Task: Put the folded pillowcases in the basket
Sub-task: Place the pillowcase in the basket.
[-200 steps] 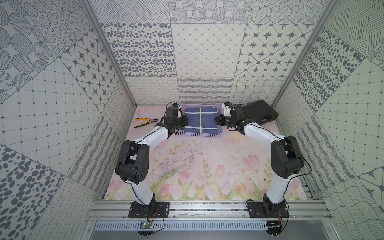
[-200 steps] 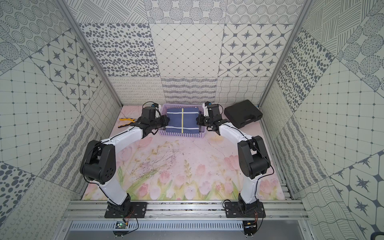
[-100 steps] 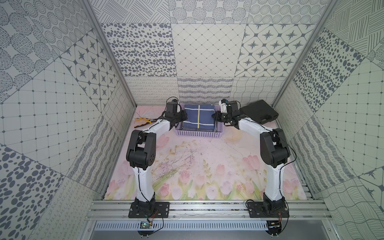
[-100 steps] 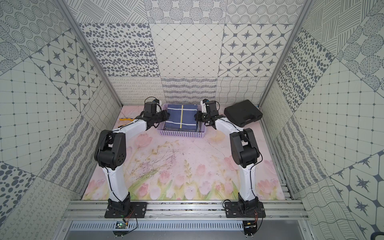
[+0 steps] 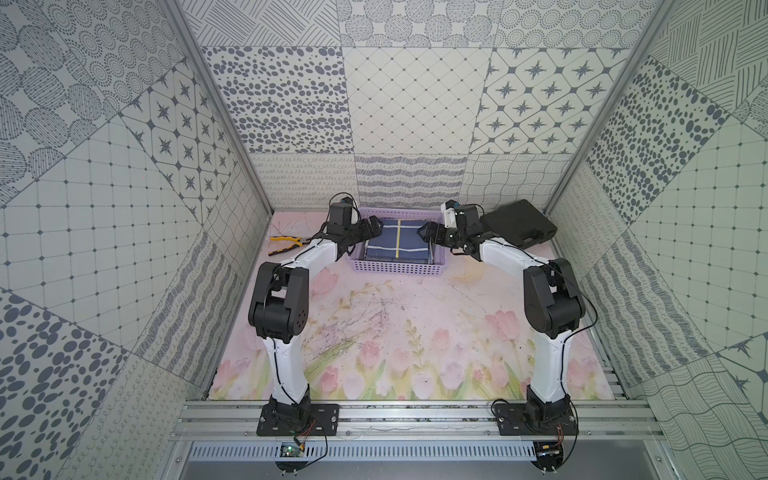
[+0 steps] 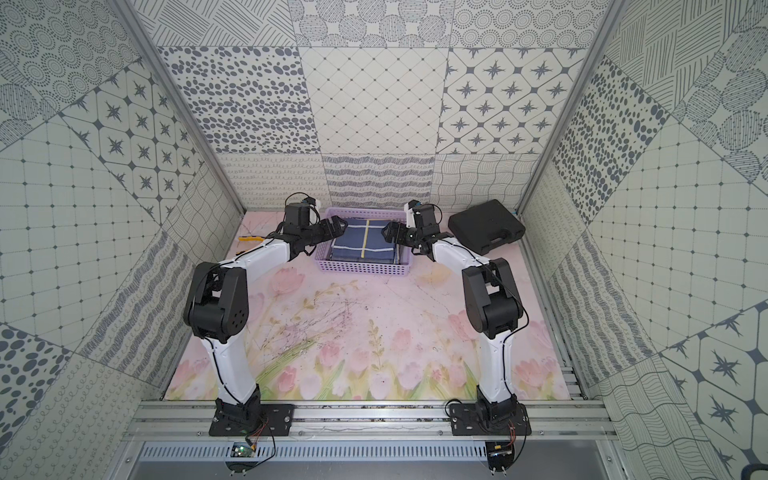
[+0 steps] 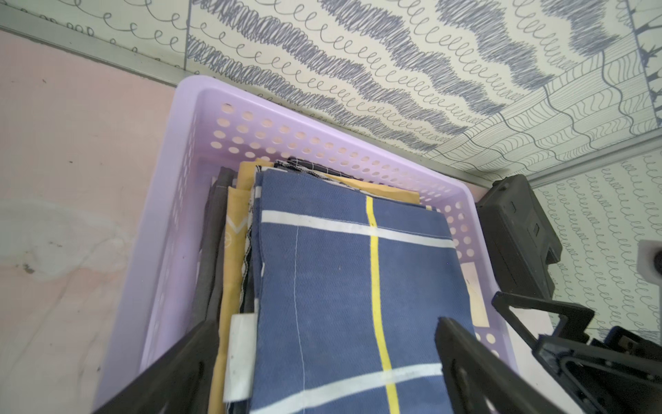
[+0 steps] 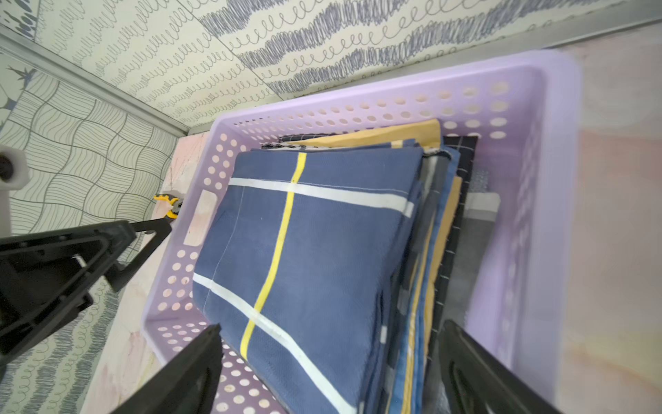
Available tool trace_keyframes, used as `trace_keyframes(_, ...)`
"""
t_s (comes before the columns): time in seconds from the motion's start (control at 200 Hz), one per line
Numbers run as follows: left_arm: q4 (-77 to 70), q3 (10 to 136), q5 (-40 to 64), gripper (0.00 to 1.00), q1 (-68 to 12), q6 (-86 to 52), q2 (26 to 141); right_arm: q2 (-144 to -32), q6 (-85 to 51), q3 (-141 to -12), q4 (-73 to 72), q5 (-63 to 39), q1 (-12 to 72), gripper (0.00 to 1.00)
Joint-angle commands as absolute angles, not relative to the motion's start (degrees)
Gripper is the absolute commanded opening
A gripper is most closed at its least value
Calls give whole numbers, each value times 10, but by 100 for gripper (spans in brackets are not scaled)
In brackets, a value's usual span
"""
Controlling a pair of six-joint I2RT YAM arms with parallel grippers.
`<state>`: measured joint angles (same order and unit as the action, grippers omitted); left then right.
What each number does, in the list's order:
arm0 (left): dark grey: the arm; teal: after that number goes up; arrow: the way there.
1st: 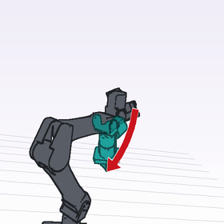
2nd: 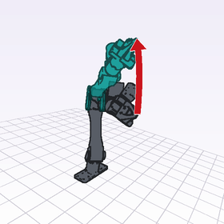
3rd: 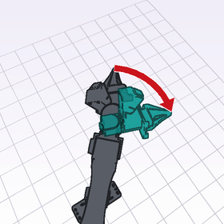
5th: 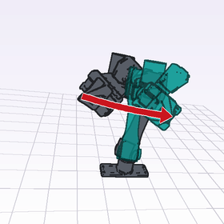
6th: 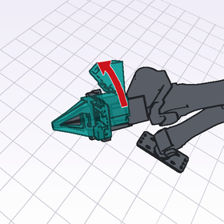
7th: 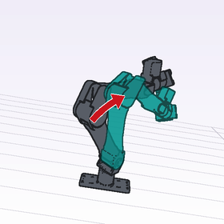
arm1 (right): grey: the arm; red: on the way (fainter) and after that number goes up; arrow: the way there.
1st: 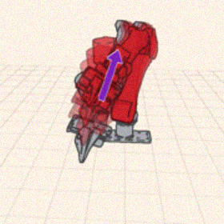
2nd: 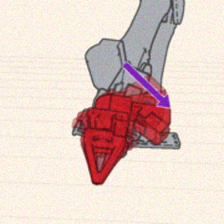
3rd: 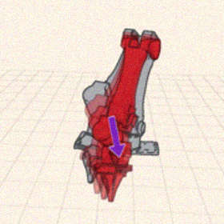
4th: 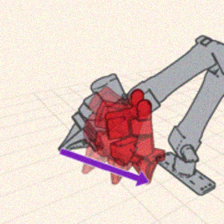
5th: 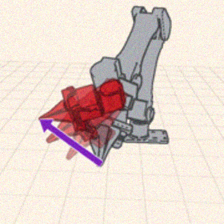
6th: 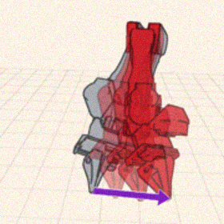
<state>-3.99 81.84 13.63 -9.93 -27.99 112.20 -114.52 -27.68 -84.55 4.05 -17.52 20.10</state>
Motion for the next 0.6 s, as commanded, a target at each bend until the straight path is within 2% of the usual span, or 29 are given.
trace_keyframes(0.0,-80,762,128,100,-95,-291,1049,-1068,-263,-798,-2,-148,195,97)
trace_keyframes(0.205,-100,631,86,99,-95,-298,915,-932,-220,-654,-49,-100,186,97)
trace_keyframes(0.44,-86,501,12,99,-95,-273,763,-757,-98,-488,-81,14,184,97)
trace_keyframes(0.595,-149,407,-19,99,-96,-225,679,-650,-61,-404,-86,105,184,97)
